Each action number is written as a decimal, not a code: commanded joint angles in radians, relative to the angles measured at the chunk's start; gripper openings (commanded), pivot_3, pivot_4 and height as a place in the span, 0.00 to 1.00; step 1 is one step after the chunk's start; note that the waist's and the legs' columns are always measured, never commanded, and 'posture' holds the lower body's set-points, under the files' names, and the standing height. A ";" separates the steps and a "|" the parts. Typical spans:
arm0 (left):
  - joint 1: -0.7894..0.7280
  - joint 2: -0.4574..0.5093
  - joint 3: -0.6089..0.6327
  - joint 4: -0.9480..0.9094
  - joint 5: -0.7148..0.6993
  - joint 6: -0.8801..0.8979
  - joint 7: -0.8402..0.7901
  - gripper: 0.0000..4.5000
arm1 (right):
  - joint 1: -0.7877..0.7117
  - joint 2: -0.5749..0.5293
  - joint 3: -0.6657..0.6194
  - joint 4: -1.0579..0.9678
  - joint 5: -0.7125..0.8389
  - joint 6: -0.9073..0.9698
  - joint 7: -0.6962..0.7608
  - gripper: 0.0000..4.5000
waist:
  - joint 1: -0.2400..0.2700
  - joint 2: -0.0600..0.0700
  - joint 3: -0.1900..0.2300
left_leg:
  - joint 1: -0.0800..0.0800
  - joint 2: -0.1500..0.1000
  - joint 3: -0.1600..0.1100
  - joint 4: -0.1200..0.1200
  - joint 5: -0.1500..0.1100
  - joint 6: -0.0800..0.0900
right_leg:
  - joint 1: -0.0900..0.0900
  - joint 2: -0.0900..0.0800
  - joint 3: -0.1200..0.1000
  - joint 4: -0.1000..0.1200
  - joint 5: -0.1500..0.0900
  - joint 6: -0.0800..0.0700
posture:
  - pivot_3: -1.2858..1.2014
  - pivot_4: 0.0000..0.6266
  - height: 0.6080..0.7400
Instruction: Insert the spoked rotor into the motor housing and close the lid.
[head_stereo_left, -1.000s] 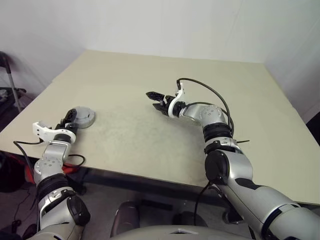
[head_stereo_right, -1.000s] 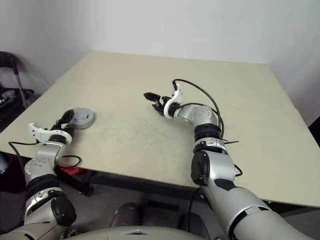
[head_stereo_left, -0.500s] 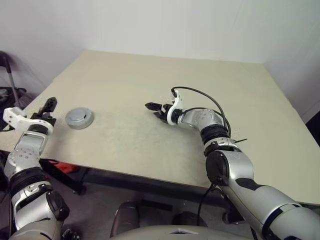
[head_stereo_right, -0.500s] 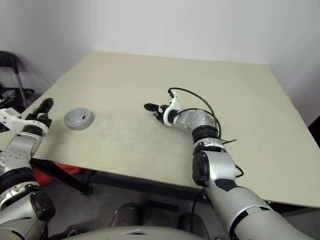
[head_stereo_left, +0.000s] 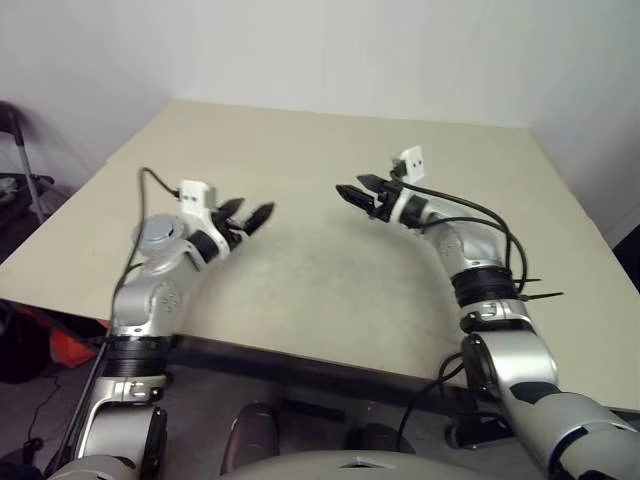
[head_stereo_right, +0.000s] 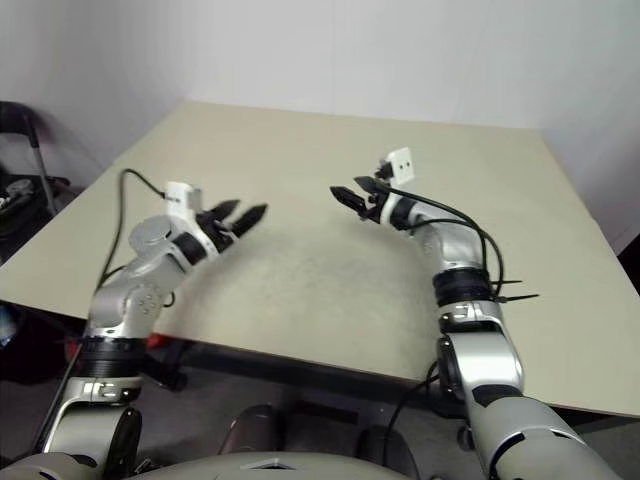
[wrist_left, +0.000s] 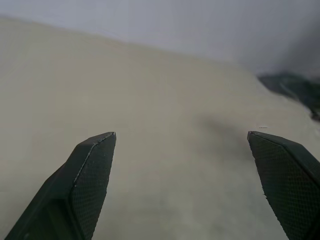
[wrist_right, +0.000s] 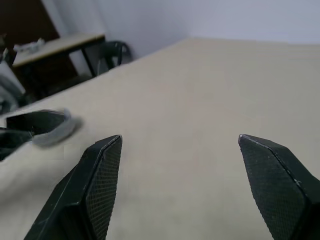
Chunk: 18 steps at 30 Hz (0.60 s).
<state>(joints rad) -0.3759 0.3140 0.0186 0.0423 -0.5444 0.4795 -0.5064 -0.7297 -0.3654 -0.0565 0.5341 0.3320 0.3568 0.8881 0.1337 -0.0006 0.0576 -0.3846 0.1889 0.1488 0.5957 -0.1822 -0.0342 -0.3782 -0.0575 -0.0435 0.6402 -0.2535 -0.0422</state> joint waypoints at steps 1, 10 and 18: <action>-0.009 0.001 -0.022 -0.046 0.045 -0.037 -0.025 0.99 | 0.040 -0.058 0.030 -0.081 -0.014 -0.046 0.103 0.85 | -0.004 0.000 0.000 | 0.000 0.000 0.000 0.000 0.000 0.000 | 0.000 0.000 0.000 0.000 0.000 0.000 | 0.52 0.00 1.00; -0.036 -0.017 -0.032 -0.007 0.116 -0.070 -0.039 0.99 | 0.145 -0.112 0.057 -0.076 -0.102 -0.120 0.081 0.85 | -0.011 0.002 0.001 | 0.006 0.000 0.001 0.001 -0.002 0.003 | 0.005 0.001 0.003 0.000 -0.003 -0.005 | 0.52 0.00 1.00; -0.034 -0.034 -0.021 0.005 0.139 -0.076 -0.029 0.99 | 0.149 -0.088 0.069 -0.096 -0.113 -0.111 0.061 0.85 | -0.011 0.002 0.001 | 0.007 0.000 0.001 0.001 -0.003 0.005 | 0.007 0.000 0.003 0.000 -0.003 -0.006 | 0.52 0.00 1.00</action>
<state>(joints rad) -0.3917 0.2811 -0.0270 0.0652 -0.4091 0.4316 -0.5381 -0.5705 -0.4542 0.0179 0.4848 0.2127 0.2577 0.9550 0.1231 0.0016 0.0584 -0.3775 0.1886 0.1495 0.5972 -0.1851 -0.0287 -0.3715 -0.0572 -0.0403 0.6398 -0.2566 -0.0478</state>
